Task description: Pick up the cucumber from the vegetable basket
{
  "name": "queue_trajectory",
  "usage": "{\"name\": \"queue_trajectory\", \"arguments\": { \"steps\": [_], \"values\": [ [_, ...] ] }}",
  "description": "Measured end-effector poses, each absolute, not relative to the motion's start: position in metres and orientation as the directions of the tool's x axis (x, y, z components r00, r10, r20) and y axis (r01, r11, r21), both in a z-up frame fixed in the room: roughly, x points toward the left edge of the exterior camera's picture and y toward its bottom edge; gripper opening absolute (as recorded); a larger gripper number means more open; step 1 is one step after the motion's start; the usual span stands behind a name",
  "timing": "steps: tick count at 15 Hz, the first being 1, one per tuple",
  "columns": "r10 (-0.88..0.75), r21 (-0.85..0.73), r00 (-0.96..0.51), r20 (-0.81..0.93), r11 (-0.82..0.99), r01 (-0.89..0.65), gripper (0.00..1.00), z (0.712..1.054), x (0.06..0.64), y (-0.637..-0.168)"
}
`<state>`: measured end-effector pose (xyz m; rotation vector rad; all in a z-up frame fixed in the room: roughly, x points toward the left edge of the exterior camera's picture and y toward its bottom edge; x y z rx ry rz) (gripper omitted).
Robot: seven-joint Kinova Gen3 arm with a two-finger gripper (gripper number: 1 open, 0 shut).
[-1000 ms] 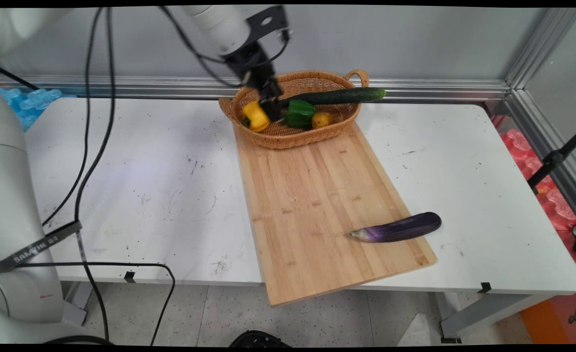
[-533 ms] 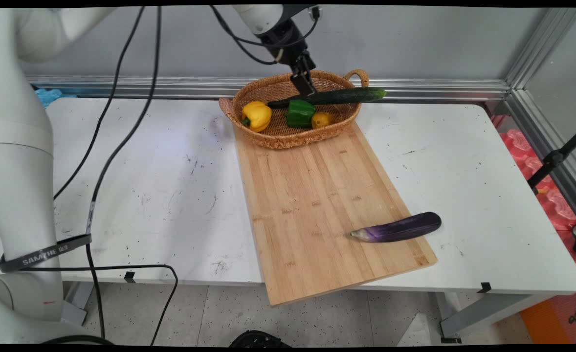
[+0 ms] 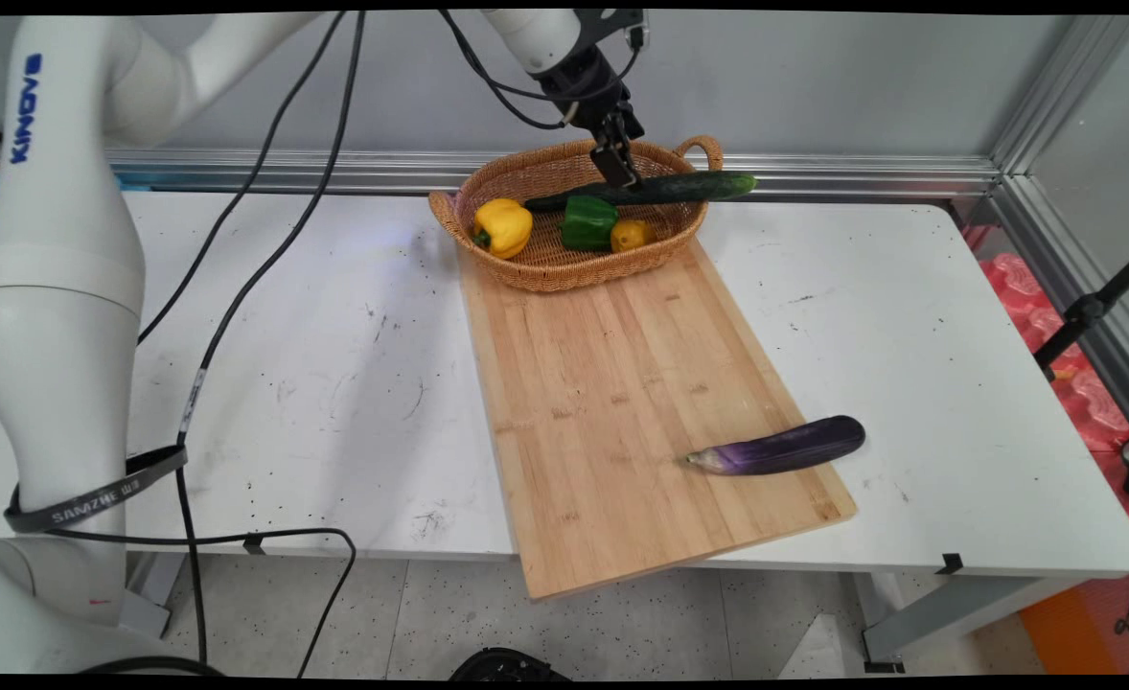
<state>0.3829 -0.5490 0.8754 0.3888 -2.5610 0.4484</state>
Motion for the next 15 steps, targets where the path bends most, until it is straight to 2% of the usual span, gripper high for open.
{"name": "queue_trajectory", "arguments": {
  "steps": [15],
  "values": [
    [-0.161,-0.239,-0.832,0.531,0.913,-0.329,1.00,0.818,0.386,-0.587]
  ]
}}
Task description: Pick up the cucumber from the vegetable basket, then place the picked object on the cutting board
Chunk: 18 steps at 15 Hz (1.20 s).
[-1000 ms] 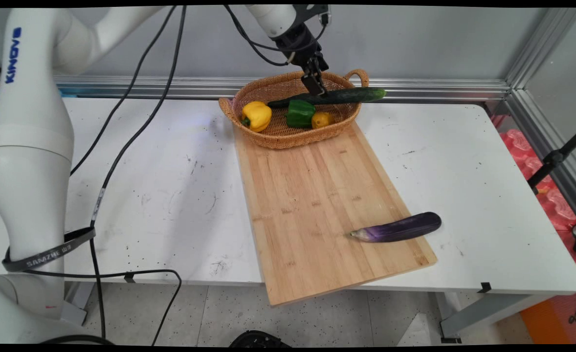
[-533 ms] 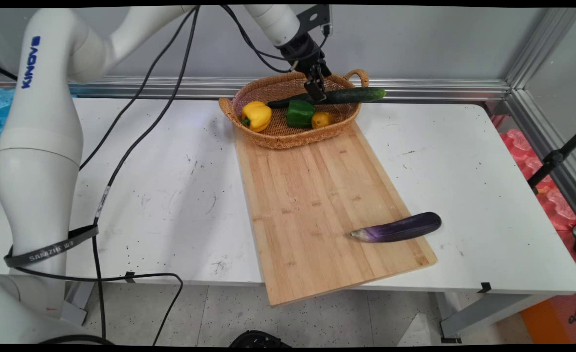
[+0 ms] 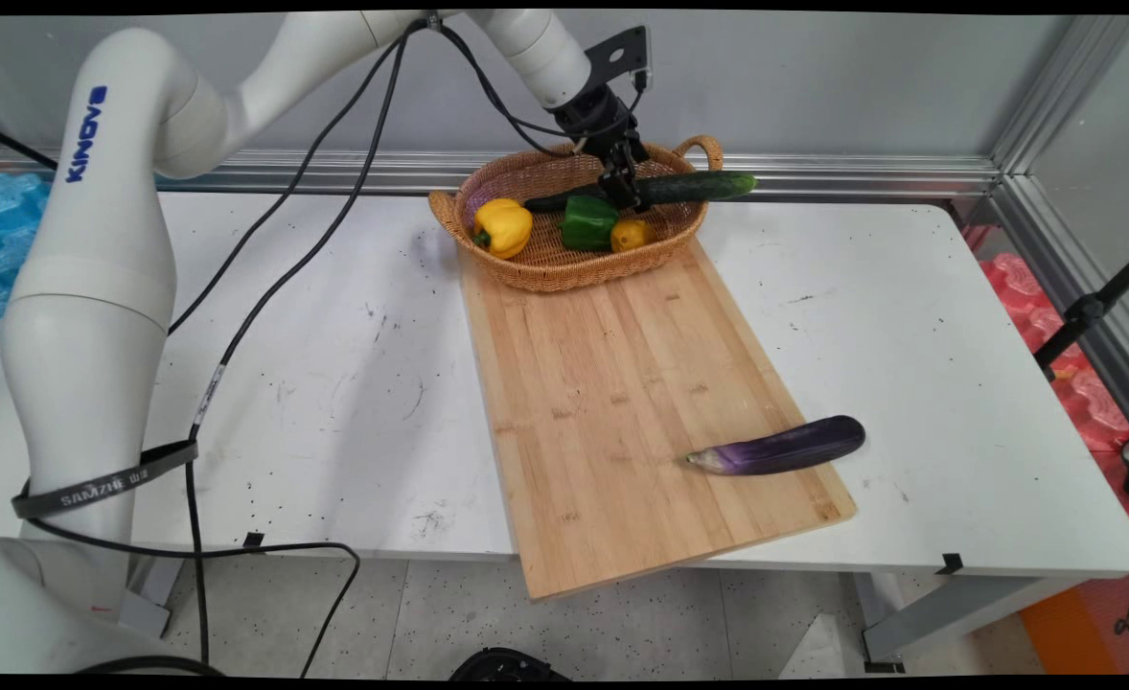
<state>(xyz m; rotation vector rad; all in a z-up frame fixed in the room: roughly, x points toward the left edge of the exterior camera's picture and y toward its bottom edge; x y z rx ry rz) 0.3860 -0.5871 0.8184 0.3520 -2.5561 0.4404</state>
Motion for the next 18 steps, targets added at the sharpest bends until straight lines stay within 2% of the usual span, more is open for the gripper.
{"name": "queue_trajectory", "arguments": {
  "steps": [2,3,12,18],
  "values": [
    [-0.157,-0.240,-0.832,0.531,0.915,-0.326,1.00,0.813,0.386,-0.589],
    [-0.155,-0.240,-0.833,0.532,0.915,-0.323,0.00,0.811,0.386,-0.590],
    [-0.132,-0.237,-0.836,0.532,0.925,-0.297,0.00,0.803,0.383,-0.592],
    [-0.104,-0.253,-0.831,0.546,0.925,-0.282,0.00,0.829,0.370,-0.587]
  ]
}}
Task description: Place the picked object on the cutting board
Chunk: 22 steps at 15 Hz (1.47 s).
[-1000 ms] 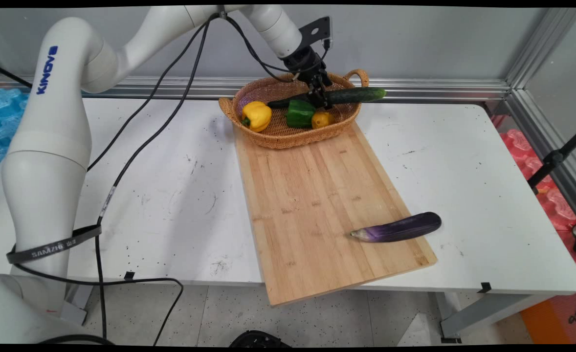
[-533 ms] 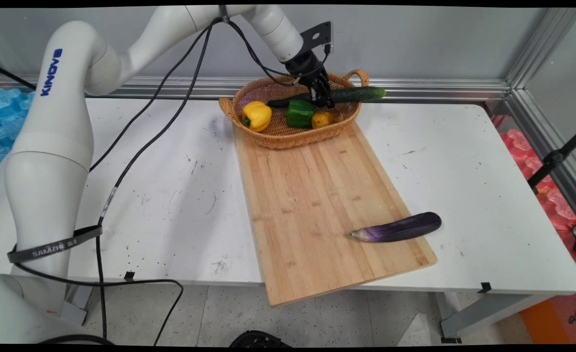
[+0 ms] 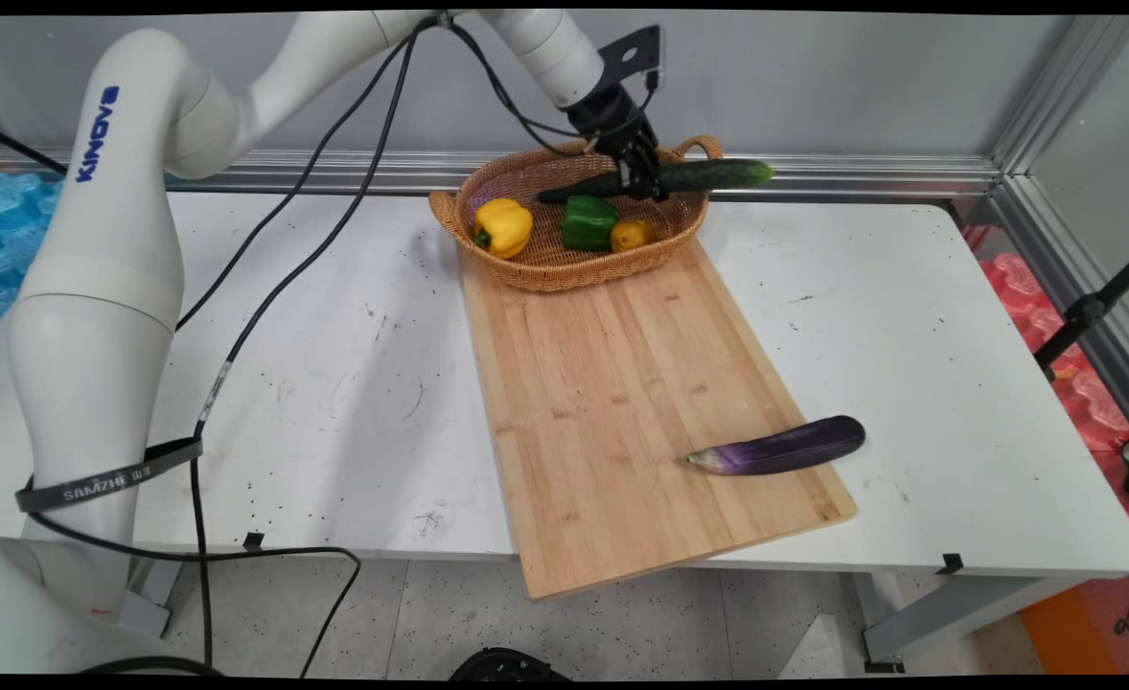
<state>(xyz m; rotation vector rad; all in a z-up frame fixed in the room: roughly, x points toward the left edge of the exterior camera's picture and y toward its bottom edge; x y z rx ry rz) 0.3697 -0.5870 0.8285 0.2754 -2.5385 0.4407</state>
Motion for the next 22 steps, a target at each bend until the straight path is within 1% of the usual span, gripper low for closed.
{"name": "queue_trajectory", "arguments": {
  "steps": [5,10,13,17,22],
  "values": [
    [-0.091,-0.252,-0.820,0.565,0.927,-0.277,0.00,0.860,0.346,-0.572],
    [-0.070,-0.240,-0.815,0.575,0.938,-0.250,0.00,0.900,0.306,-0.540],
    [-0.093,-0.213,-0.808,0.582,0.942,-0.261,0.00,0.919,0.282,-0.517],
    [-0.149,-0.161,-0.795,0.589,0.942,-0.295,0.00,0.930,0.260,-0.489],
    [-0.240,-0.091,-0.777,0.582,0.930,-0.355,0.00,0.931,0.235,-0.444]
  ]
}}
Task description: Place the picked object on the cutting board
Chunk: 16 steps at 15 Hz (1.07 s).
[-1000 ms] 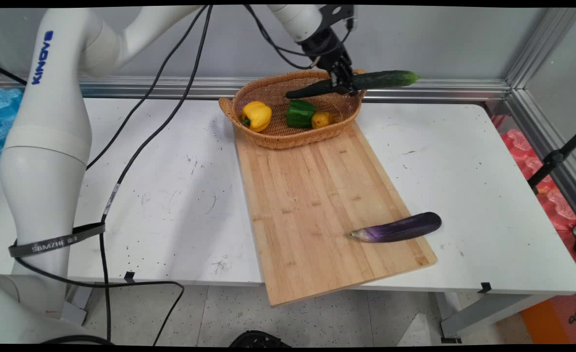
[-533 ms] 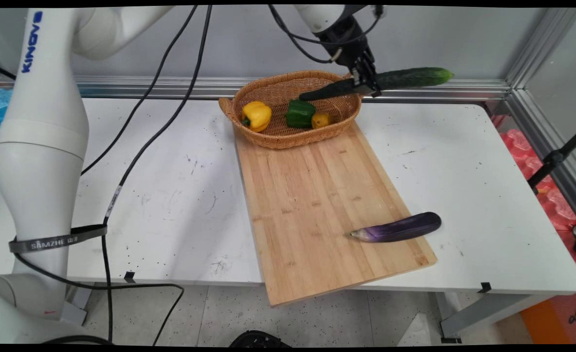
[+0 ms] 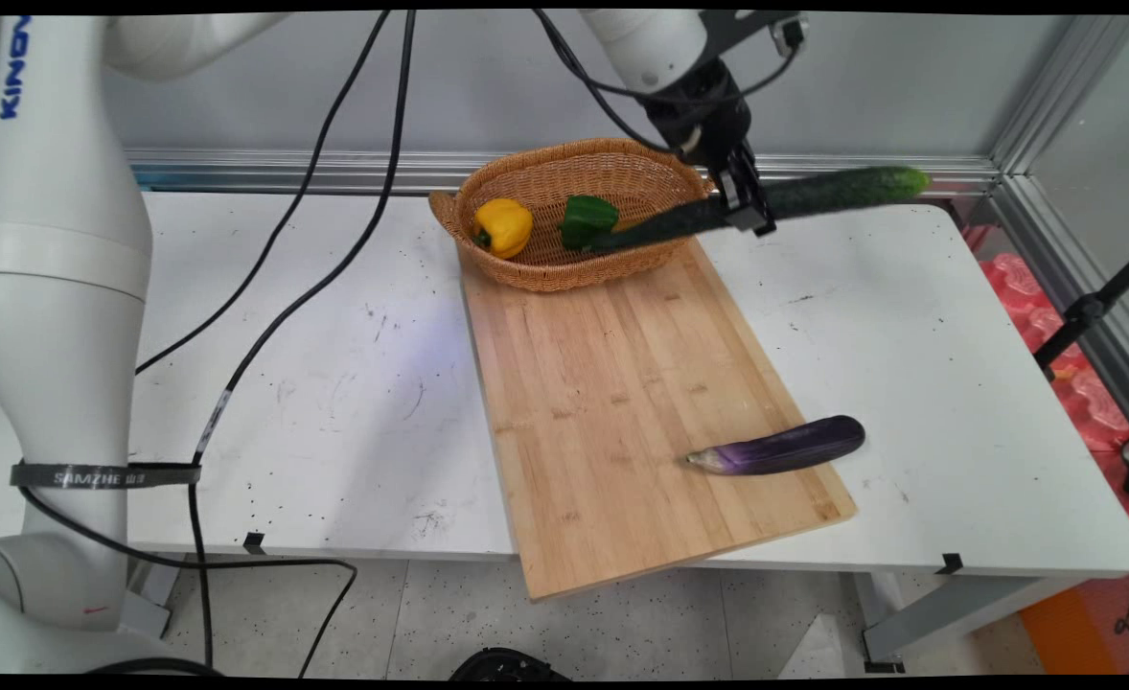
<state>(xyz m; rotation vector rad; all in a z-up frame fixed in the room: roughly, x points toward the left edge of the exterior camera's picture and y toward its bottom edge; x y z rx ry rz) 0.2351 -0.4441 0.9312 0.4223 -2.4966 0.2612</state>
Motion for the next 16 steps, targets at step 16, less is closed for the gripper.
{"name": "queue_trajectory", "arguments": {
  "steps": [16],
  "values": [
    [-0.442,0.005,-0.765,0.468,0.867,-0.498,0.00,0.857,0.218,-0.331]
  ]
}}
